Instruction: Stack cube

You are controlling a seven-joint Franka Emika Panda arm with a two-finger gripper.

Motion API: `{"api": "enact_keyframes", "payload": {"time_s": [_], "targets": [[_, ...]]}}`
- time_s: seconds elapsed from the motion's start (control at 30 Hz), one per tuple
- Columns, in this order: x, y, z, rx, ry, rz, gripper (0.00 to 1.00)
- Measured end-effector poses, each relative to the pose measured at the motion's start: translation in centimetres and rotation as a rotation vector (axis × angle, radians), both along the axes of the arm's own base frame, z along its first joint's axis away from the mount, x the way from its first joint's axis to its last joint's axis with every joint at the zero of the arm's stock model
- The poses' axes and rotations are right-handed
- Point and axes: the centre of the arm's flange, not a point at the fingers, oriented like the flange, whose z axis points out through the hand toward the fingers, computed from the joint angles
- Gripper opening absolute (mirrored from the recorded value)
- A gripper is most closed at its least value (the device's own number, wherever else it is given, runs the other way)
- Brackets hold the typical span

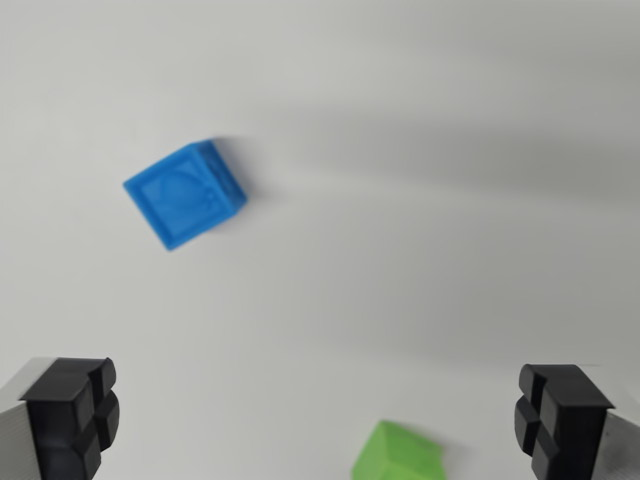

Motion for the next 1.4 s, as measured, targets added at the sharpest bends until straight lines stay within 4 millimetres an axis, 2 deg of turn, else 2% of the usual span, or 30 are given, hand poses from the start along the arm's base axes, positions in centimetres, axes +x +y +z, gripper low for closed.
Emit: {"api": "enact_keyframes", "payload": {"time_s": [0.57, 1.4], "targets": [[0.1, 2.9, -5.2, -0.004, 0.02, 0.158, 1.0], [0.2, 8.0, -14.5, -0.013, 0.052, 0.444, 1.0]]}}
